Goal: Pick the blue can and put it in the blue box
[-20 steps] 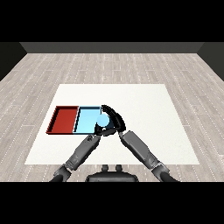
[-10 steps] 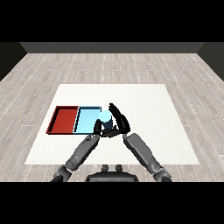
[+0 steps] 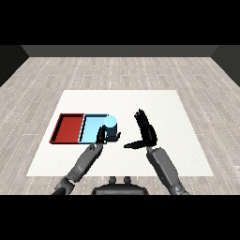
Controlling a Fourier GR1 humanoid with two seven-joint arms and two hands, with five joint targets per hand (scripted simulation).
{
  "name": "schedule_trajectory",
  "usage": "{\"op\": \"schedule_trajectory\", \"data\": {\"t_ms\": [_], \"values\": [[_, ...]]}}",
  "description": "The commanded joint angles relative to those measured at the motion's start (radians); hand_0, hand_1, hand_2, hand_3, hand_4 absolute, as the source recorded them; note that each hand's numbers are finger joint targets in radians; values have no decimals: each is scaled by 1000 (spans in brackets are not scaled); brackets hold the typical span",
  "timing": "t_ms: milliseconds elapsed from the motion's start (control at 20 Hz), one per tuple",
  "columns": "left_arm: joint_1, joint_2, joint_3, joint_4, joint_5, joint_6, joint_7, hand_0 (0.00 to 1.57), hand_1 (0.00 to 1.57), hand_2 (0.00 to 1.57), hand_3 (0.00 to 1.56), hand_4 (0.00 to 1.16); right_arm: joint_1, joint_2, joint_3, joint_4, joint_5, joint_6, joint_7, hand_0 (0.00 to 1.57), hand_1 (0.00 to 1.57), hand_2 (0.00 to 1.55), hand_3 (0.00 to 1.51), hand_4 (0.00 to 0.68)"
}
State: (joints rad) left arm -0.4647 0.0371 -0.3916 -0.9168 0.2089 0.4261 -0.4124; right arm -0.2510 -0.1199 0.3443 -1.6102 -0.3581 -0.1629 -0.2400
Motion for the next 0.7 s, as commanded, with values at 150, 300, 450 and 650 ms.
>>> {"op": "schedule_trajectory", "data": {"t_ms": [150,300,450,650], "values": [[-2,47,64,2,-30,-8,40,1571,1571,1571,1494,1137,125,-82,-157,-168,-72,46,-6,0,0,0,0,0],[10,102,74,-36,-53,1,102,1571,1571,1571,1501,1132,189,-76,-188,-178,-63,33,-43,0,0,0,0,0],[-56,159,170,93,-27,-28,99,1571,1571,1571,1493,1134,161,-99,-229,-162,-81,31,16,0,0,0,0,0],[-109,219,226,204,-11,-51,200,1571,1571,1571,1503,1086,160,-105,-214,-245,-40,-37,99,0,0,0,0,0]]}}
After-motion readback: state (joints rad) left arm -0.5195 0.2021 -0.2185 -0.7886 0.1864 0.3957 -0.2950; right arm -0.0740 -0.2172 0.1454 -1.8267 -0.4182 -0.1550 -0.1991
